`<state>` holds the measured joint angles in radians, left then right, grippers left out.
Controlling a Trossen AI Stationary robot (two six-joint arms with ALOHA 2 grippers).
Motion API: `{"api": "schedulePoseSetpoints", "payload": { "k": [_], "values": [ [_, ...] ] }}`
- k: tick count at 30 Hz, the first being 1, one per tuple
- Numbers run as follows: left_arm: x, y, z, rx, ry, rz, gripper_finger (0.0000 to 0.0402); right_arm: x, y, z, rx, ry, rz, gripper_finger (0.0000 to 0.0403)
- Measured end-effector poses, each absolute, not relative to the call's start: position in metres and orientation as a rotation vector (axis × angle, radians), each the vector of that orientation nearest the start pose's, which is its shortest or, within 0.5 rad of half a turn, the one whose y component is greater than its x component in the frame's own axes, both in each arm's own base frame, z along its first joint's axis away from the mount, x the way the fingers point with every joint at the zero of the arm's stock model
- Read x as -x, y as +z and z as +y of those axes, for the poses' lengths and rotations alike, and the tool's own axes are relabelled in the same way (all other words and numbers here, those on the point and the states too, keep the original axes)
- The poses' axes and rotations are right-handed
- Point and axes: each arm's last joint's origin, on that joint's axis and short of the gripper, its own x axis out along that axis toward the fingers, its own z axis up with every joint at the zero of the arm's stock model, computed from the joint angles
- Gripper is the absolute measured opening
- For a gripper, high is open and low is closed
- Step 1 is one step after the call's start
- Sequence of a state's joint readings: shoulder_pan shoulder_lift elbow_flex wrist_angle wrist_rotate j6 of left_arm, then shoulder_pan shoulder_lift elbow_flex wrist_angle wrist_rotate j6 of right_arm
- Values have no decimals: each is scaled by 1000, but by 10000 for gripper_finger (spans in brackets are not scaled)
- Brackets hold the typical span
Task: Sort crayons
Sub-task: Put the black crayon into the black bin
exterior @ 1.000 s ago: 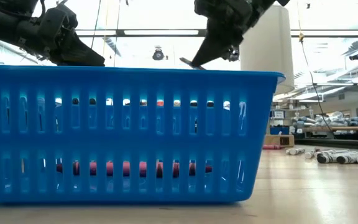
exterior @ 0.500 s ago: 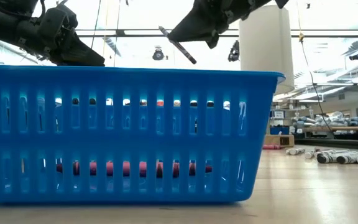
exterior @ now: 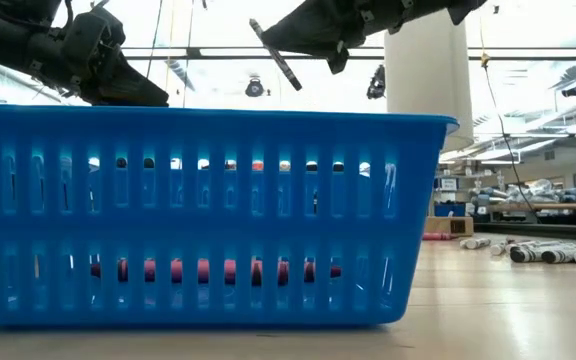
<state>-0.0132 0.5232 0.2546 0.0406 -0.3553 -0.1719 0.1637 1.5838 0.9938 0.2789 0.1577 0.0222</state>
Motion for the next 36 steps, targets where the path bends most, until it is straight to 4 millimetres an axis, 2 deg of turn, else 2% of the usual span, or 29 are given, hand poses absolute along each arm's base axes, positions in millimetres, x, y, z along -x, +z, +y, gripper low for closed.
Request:
{"api": "schedulePoseSetpoints", "payload": {
  "k": [11, 15, 20, 29, 36],
  "values": [
    [-136, 207, 8, 127, 359, 195, 160, -345, 250, 63, 8, 26, 209, 32],
    [-136, 207, 8, 128, 359, 194, 160, -354, 236, 75, 8, 57, 197, 32],
    [-136, 208, 8, 129, 358, 188, 160, -375, 222, 90, 0, 96, 239, 32],
    [-136, 207, 8, 119, 358, 204, 160, -430, 223, 106, 28, 252, 217, 32],
    [-128, 230, 8, 147, 374, 364, 160, -478, 216, 109, 65, 336, 253, 32]
  ]
}}
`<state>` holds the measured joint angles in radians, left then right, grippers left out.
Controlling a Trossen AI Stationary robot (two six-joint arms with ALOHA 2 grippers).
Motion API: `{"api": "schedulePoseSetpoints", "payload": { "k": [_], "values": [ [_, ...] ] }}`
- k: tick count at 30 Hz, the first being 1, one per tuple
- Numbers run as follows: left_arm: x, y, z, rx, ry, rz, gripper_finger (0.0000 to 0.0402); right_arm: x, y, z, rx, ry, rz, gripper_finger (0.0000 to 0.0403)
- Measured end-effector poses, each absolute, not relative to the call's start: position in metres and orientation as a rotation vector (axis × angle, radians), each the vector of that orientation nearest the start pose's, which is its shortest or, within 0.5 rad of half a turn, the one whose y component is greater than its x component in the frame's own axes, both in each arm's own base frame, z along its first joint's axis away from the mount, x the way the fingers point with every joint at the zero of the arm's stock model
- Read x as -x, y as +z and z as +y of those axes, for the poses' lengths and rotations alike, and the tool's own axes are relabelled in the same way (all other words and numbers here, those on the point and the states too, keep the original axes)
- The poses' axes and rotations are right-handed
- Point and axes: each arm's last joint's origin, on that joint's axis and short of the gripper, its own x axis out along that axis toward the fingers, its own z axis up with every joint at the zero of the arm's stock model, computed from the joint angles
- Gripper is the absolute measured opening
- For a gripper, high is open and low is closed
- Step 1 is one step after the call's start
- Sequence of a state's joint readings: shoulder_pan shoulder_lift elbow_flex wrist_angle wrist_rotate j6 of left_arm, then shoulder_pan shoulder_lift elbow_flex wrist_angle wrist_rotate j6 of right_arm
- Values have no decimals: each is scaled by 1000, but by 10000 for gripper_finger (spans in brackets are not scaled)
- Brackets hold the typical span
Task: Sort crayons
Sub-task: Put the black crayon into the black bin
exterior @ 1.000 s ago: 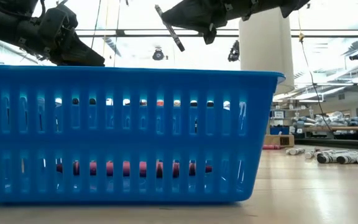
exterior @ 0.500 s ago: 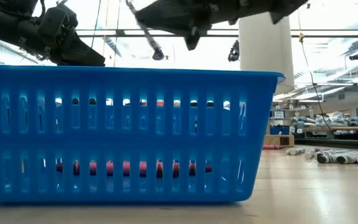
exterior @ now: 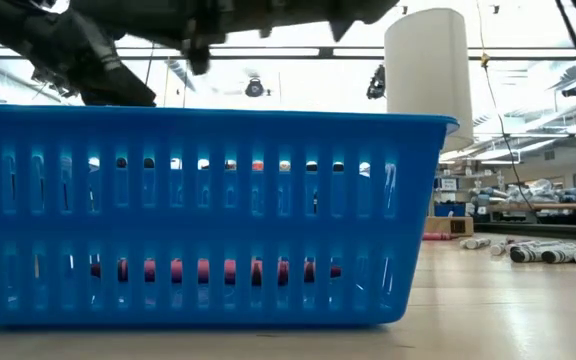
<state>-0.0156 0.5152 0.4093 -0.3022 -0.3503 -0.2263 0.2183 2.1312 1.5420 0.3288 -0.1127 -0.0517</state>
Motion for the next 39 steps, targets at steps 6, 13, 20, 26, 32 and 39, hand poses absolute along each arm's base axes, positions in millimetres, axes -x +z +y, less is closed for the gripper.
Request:
{"api": "schedulePoseSetpoints", "payload": {
  "k": [6, 13, 20, 26, 32, 39],
  "values": [
    [-128, 231, -2, 165, 248, 373, 160, -499, 215, 108, 79, 340, 345, 32],
    [-128, 224, -23, 137, 85, 408, 160, -492, 245, 104, 210, 196, 320, 32],
    [-134, 211, -40, 60, -29, 313, 160, -492, 262, 98, 276, 117, 218, 32],
    [-140, 202, -48, -6, -28, 322, 160, -493, 263, 93, 342, 33, 221, 32],
    [-150, 200, -51, -46, 22, 297, 160, -496, 259, 84, 324, 21, 230, 32],
    [-158, 197, -54, -89, 16, 294, 160, -496, 260, 82, 340, 0, 233, 32]
  ]
}}
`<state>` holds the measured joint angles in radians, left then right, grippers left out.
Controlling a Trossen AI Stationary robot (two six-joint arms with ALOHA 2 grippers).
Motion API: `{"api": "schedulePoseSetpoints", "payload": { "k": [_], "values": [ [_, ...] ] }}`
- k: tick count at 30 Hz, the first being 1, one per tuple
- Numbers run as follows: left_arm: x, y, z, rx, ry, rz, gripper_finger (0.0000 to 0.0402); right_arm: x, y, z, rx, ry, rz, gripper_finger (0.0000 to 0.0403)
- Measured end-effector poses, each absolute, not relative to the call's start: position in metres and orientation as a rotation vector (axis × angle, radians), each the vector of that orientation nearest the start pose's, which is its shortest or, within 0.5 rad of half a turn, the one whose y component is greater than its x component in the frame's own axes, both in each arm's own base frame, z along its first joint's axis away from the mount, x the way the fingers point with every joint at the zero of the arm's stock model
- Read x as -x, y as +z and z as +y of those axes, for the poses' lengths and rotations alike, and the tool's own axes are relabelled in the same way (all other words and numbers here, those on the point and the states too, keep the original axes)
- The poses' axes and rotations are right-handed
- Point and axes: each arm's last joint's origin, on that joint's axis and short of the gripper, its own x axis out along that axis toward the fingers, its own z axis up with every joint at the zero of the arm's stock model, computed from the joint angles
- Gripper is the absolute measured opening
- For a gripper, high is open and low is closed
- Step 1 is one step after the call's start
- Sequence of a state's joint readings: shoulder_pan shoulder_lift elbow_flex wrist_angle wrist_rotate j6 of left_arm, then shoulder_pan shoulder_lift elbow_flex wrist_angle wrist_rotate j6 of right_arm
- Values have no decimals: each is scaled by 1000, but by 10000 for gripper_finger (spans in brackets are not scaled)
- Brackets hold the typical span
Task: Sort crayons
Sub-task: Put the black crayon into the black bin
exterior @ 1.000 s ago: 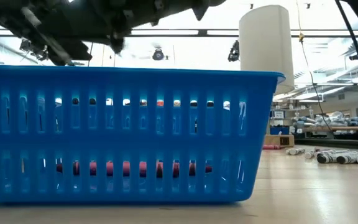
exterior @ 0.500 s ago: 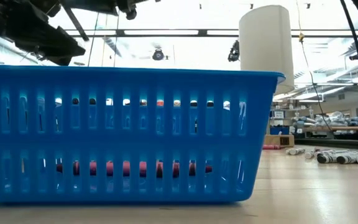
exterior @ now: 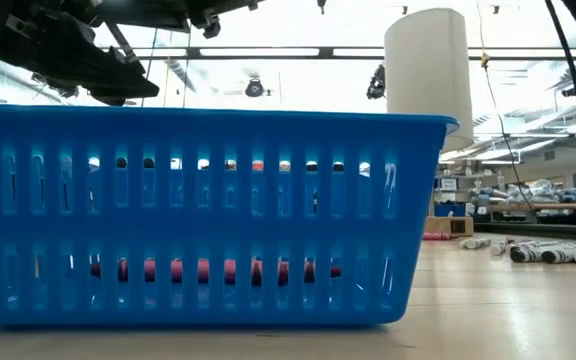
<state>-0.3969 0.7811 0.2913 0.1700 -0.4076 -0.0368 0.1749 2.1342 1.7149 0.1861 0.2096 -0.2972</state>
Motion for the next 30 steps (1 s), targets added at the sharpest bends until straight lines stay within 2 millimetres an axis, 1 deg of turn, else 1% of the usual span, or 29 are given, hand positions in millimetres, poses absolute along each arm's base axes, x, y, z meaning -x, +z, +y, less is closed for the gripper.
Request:
{"api": "schedulePoseSetpoints", "payload": {
  "k": [7, 10, 14, 20, 24, 27, 30],
  "values": [
    [-159, 204, -54, -80, 13, 230, 160, -496, 259, 80, 336, -9, 236, 32],
    [-160, 205, -54, -85, 12, 223, 154, -496, 259, 81, 337, -8, 243, 32],
    [-160, 205, -54, -85, 12, 223, 125, -496, 257, 80, 341, -16, 259, 32],
    [-160, 205, -54, -86, 12, 224, 62, -495, 257, 80, 336, -24, 266, 38],
    [-160, 204, -54, -83, 12, 225, 29, -496, 256, 77, 292, -32, 275, 65],
    [-160, 204, -54, -81, 12, 227, 28, -495, 253, 77, 278, -20, 299, 102],
    [-160, 204, -54, -74, 13, 229, 36, -492, 256, 77, 284, -26, 331, 143]
  ]
}}
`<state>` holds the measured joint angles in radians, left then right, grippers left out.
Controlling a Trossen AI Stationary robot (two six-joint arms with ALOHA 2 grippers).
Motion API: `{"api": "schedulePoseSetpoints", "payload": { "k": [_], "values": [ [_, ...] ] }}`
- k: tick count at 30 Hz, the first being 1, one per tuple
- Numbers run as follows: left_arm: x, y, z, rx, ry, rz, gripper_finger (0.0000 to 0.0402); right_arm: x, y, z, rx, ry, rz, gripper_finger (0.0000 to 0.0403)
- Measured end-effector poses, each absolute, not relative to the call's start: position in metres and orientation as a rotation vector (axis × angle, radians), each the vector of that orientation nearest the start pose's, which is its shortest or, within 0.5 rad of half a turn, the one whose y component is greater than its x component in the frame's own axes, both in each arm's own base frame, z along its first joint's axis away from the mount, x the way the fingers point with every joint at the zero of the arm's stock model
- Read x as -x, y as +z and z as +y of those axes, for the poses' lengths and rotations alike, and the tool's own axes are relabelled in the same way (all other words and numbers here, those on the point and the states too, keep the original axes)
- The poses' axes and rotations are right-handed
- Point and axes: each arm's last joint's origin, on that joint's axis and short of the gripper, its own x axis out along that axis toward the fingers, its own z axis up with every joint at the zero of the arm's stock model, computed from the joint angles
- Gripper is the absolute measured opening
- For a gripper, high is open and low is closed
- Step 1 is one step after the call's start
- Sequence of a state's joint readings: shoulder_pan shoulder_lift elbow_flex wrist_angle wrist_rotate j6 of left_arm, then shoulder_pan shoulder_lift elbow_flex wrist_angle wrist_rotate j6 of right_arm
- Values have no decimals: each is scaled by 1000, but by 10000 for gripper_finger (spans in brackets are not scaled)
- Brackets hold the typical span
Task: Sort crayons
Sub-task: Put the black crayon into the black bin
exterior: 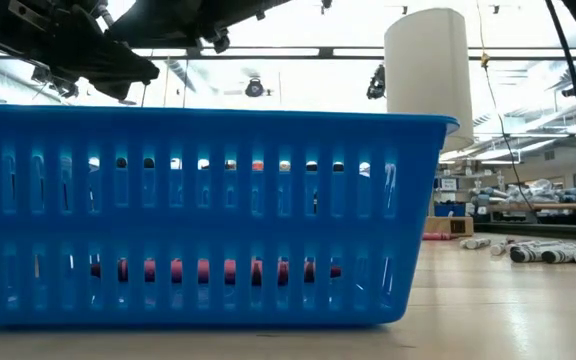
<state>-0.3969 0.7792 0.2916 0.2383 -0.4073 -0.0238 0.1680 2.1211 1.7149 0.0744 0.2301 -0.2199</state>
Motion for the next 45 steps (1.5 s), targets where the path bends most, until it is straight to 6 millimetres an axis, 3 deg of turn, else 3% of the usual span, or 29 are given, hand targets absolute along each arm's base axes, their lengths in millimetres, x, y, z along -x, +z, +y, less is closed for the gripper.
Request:
{"api": "schedulePoseSetpoints", "payload": {
  "k": [5, 11, 24, 36, 45],
  "values": [
    [-159, 203, -55, -44, 11, 237, 40, -475, 275, 74, 283, -62, 408, 190],
    [-159, 201, -55, 14, -15, 257, 41, -456, 289, 72, 245, -67, 512, 200],
    [-151, 189, -70, 426, -192, 465, 42, -423, 265, 76, 305, -258, 906, 199],
    [-136, 178, -96, 531, -251, 613, 43, -419, 263, 76, 331, -308, 934, 199],
    [-121, 165, -100, 572, -217, 804, 43, -420, 263, 77, 337, -290, 927, 199]
  ]
}}
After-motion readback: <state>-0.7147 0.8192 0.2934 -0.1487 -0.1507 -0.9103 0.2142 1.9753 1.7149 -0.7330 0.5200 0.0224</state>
